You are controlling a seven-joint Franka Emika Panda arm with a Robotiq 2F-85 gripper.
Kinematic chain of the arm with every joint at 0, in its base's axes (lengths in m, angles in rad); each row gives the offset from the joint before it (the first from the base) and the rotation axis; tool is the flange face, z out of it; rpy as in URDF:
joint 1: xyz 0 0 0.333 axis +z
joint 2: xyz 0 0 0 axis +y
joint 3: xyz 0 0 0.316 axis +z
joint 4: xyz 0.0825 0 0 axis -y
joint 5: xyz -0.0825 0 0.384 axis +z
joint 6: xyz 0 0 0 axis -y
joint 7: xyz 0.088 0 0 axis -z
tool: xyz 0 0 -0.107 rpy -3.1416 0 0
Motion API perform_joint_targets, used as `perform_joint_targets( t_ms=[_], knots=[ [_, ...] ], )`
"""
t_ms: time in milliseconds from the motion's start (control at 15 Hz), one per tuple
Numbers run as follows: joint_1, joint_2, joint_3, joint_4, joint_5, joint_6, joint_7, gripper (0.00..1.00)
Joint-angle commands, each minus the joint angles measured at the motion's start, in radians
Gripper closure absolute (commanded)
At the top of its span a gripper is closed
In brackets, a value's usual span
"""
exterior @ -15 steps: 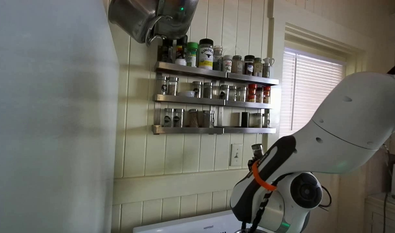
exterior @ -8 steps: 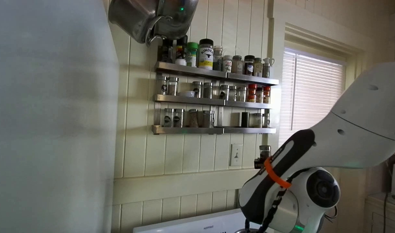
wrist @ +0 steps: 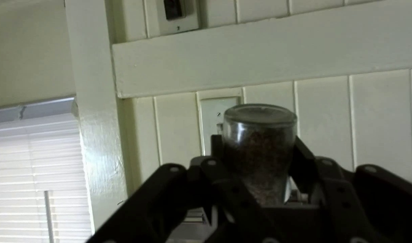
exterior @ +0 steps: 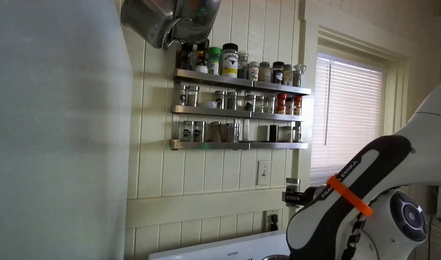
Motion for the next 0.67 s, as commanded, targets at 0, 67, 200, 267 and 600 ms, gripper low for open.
perform_joint_targets(
  t_ms=[0, 67, 200, 267, 600],
  knots=[
    [-0.018, -0.048, 0.024, -0.011, 0.032, -0.130, -0.011, 0.77],
    [-0.020, -0.044, 0.017, -0.010, 0.037, -0.162, -0.009, 0.77],
    [-0.023, -0.046, 0.002, -0.008, 0.033, -0.246, -0.007, 0.77],
    [-0.023, -0.054, -0.009, -0.007, -0.003, -0.297, 0.003, 0.77],
    [-0.020, -0.059, -0.035, -0.001, -0.033, -0.434, -0.018, 0.77]
  ],
)
